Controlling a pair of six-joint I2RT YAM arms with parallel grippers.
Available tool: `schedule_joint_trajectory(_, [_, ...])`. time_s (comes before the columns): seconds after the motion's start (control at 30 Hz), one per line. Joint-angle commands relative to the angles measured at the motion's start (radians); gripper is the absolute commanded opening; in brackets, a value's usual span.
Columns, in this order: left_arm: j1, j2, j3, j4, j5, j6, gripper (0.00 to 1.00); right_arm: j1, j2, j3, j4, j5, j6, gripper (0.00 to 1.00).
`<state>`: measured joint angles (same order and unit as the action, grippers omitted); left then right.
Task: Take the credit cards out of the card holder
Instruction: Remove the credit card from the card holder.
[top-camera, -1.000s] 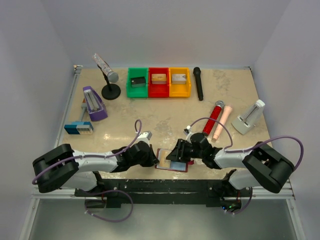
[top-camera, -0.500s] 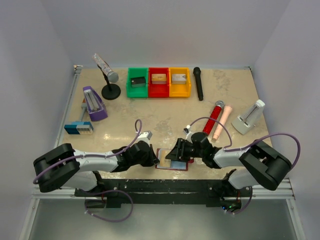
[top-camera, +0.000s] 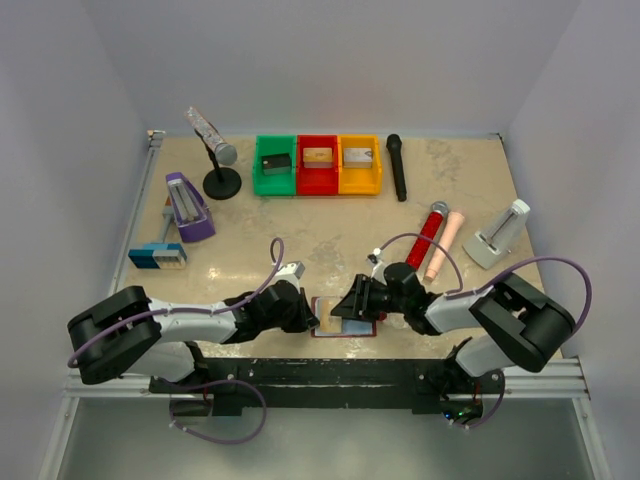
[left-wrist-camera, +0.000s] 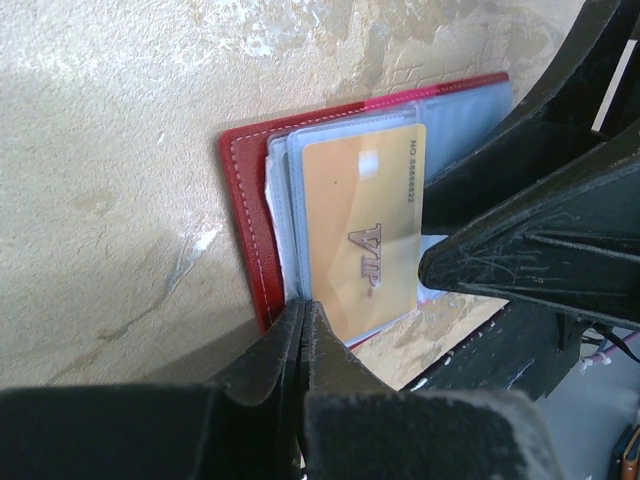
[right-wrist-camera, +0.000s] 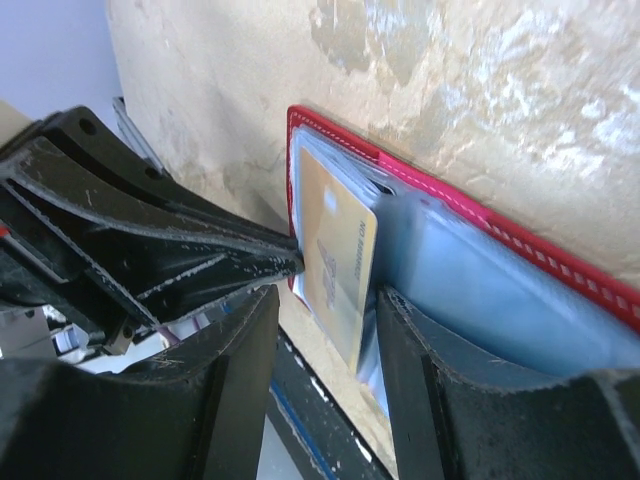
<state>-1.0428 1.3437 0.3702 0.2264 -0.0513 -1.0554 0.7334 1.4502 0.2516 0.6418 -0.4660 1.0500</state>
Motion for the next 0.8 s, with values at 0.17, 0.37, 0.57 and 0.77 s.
schedule_joint_trajectory(0.17, [-0.020, 0.094, -0.022, 0.091, 0.047, -0.006, 0.00, 0.058, 0.019, -0.023, 0.262, -0.031, 0.059, 0.47])
schedule_joint_trajectory(0.37, [-0.020, 0.092, -0.024, 0.091, 0.042, -0.008, 0.00, 0.060, 0.003, -0.009, 0.262, -0.054, 0.050, 0.47])
schedule_joint_trajectory(0.57, [-0.019, 0.051, -0.028, 0.053, 0.016, -0.005, 0.00, 0.058, -0.017, 0.005, 0.182, -0.072, 0.022, 0.46])
schedule_joint_trajectory(0.77, [-0.017, -0.005, -0.037, 0.005, -0.021, -0.003, 0.00, 0.058, -0.036, 0.012, 0.085, -0.076, -0.008, 0.46])
